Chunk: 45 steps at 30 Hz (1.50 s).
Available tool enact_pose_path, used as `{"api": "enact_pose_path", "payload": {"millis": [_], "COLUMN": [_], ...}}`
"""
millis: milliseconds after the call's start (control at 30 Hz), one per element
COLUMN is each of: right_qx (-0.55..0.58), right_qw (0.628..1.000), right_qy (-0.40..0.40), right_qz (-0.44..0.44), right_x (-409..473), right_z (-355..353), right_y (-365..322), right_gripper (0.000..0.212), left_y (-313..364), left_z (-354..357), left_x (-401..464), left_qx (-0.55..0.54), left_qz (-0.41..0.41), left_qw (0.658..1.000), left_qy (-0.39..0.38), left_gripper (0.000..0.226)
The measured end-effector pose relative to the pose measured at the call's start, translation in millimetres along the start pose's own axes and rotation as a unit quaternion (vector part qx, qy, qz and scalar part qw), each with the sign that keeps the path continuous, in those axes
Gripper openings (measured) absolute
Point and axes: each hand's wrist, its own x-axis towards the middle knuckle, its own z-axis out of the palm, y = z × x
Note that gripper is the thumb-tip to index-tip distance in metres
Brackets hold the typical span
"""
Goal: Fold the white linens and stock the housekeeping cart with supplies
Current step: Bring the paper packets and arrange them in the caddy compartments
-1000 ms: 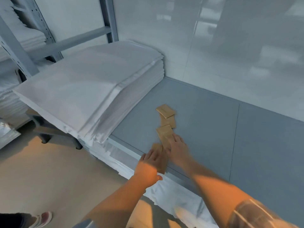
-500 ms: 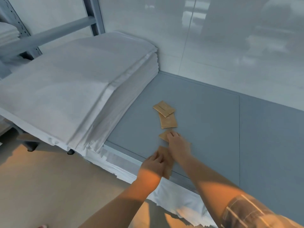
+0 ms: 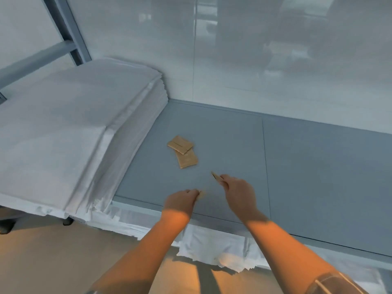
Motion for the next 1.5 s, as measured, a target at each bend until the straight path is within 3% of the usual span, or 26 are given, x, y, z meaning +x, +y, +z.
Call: {"api": "enact_pose_path", "payload": {"millis": [100, 367, 533, 633, 1000, 1067, 1167, 1267, 1500], "right_qx": [0.054, 0.042, 0.016, 0.015, -0.008, -0.005, -0.007, -0.025, -0.049], "right_qw": [0.997, 0.976, 0.955, 0.931, 0.8, 0.776, 0.741, 0.723, 0.669], "right_qy": [0.024, -0.036, 0.083, 0.133, 0.221, 0.251, 0.286, 0.282, 0.291], "right_qz": [0.046, 0.21, 0.285, 0.34, 0.558, 0.579, 0.608, 0.631, 0.682], "right_x": [-22.3, -69.1, -123.5, -163.5, -344.2, -378.2, -432.5, -474.0, -588.5], "right_z": [-29.6, -96.5, -128.1, -143.4, -197.1, -209.6, -232.8, -250.5, -315.7], "right_y": [15.1, 68.6, 106.0, 128.2, 211.5, 231.6, 271.9, 308.4, 398.0], "right_gripper": [0.029, 0.02, 0.027, 0.021, 0.017, 0.015, 0.031, 0.015, 0.011], "left_y": [30.9, 123.2, 191.1, 238.2, 431.1, 472.5, 545.9, 602.1, 759.0], "left_z": [-12.5, -24.0, -17.3, -8.4, 57.2, 71.3, 98.2, 115.0, 158.3], "left_x": [6.5, 23.6, 26.5, 21.1, -62.7, -79.1, -108.4, -130.9, -204.5], "left_qx": [-0.012, -0.047, -0.056, -0.048, -0.086, -0.091, -0.094, -0.113, -0.13], "left_qz": [0.034, 0.164, 0.242, 0.298, 0.53, 0.555, 0.591, 0.609, 0.651], "left_qw": [0.998, 0.981, 0.967, 0.953, 0.843, 0.825, 0.798, 0.779, 0.736], "left_qy": [0.044, 0.09, 0.063, 0.037, -0.039, -0.047, -0.077, -0.099, -0.129], "left_gripper": [0.024, 0.022, 0.021, 0.018, 0.016, 0.015, 0.017, 0.018, 0.01]}}
